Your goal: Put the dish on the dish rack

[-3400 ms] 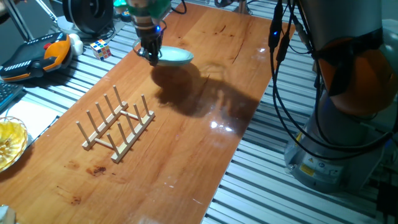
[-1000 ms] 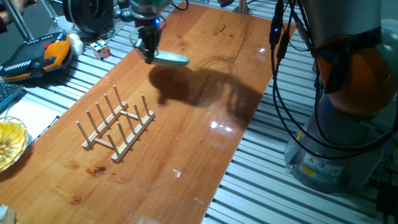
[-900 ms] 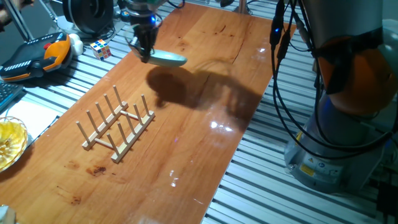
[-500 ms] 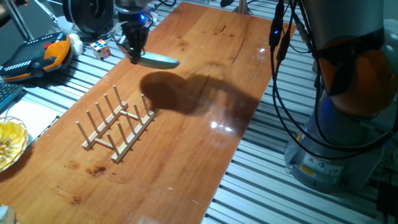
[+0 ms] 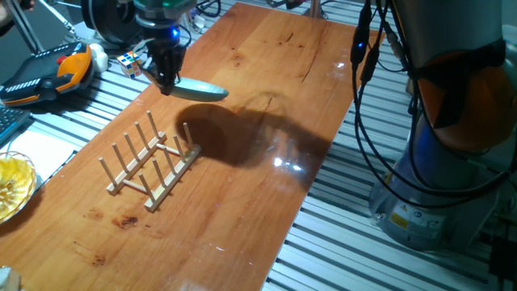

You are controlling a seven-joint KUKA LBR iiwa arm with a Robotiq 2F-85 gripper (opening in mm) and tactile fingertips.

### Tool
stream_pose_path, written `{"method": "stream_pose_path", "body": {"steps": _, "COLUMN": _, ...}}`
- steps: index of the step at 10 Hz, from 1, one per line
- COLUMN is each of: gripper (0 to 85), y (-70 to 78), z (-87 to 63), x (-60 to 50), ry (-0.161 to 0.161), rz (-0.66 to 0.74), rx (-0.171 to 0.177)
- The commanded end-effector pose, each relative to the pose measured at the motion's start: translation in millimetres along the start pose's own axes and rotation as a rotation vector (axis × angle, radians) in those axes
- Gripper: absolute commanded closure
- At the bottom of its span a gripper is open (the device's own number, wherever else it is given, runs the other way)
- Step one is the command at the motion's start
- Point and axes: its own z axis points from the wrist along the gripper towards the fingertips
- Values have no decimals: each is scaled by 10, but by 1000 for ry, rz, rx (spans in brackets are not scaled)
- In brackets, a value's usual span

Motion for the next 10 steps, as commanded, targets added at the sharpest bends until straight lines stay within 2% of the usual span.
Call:
{"method": "stream_pose_path", "body": {"steps": 1, "gripper": 843, "y": 1, "z": 0, "x": 0, "ry": -6, "rz": -10, "rx": -6}}
{"method": "stream_pose_path", "body": {"steps": 3, "gripper": 843, "y": 1, "z": 0, "x": 0, "ry": -20, "rz": -29, "rx": -25}}
{"method": "stream_pose_path", "body": {"steps": 4, "gripper": 843, "y": 1, "z": 0, "x": 0, "ry": -18, "rz": -27, "rx": -44}}
{"method": "stream_pose_path", "body": {"steps": 6, "gripper": 843, "y": 1, "z": 0, "x": 0, "ry": -26, "rz": -36, "rx": -55}}
{"method": "stream_pose_path", "body": {"steps": 7, "gripper": 843, "y": 1, "z": 0, "x": 0, "ry": -23, "rz": -39, "rx": -75}}
{"method": "stream_pose_path", "body": {"steps": 8, "gripper": 843, "y": 1, "z": 0, "x": 0, "ry": -6, "rz": -40, "rx": -87}}
{"method": "stream_pose_path", "body": {"steps": 9, "gripper": 843, "y": 92, "z": -74, "x": 21, "ry": 20, "rz": -40, "rx": -78}}
{"method": "stream_pose_path", "body": {"steps": 10, "gripper": 843, "y": 214, "z": -158, "x": 53, "ry": 30, "rz": -35, "rx": -70}}
